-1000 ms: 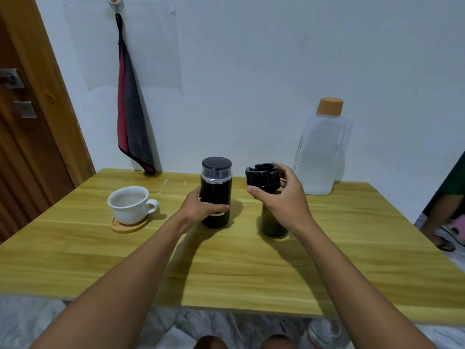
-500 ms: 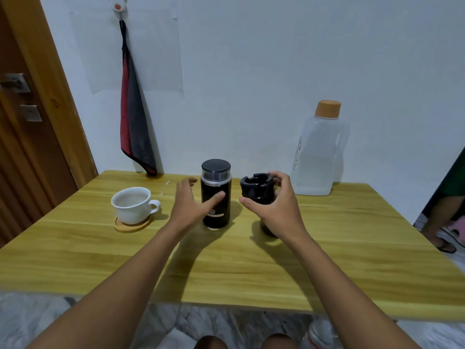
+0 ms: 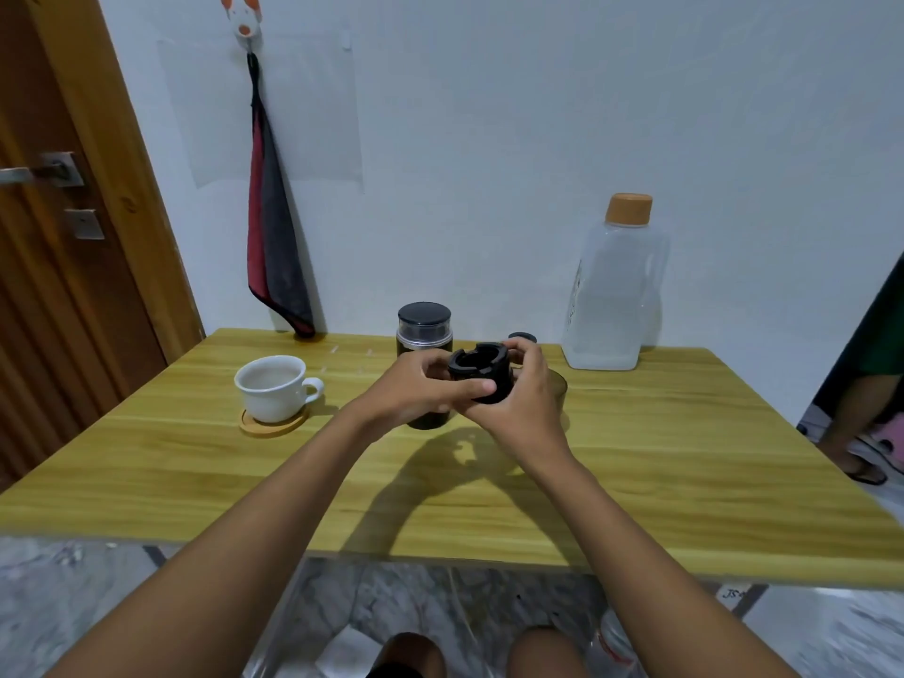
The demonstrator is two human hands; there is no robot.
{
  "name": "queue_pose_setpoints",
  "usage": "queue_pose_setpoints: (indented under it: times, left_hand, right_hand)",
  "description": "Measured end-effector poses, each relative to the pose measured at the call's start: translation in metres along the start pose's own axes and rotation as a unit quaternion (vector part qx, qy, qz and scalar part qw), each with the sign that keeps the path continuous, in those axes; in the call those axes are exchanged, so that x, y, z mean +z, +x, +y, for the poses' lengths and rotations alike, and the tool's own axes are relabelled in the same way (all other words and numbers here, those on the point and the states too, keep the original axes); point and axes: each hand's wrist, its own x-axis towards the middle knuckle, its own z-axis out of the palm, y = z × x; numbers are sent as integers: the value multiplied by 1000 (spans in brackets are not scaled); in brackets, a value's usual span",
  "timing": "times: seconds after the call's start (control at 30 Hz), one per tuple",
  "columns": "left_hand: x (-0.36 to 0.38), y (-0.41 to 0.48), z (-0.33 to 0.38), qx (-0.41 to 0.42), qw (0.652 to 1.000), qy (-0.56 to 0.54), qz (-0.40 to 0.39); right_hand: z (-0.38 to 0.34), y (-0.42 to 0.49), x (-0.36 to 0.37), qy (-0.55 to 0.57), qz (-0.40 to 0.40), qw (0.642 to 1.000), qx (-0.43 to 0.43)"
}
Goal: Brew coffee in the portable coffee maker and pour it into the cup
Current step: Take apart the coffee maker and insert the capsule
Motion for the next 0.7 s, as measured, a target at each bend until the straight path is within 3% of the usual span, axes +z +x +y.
queue_pose_setpoints:
  times: [0.1, 0.3, 0.5, 0.7]
  left_hand:
    - [6, 1, -3, 18, 999, -23, 20]
    - [10, 8, -5, 14, 999, -19, 35]
    - [14, 21, -7, 4, 1000, 6, 24]
    - [14, 39, -11, -7, 999, 25, 29]
  right_hand:
    - [0, -1, -5, 6, -27, 1000, -5]
    - [2, 23, -68, -39, -164, 986, -13]
    - [18, 86, -97, -63, -48, 996, 48]
    - [74, 152, -59, -161, -137, 971, 116]
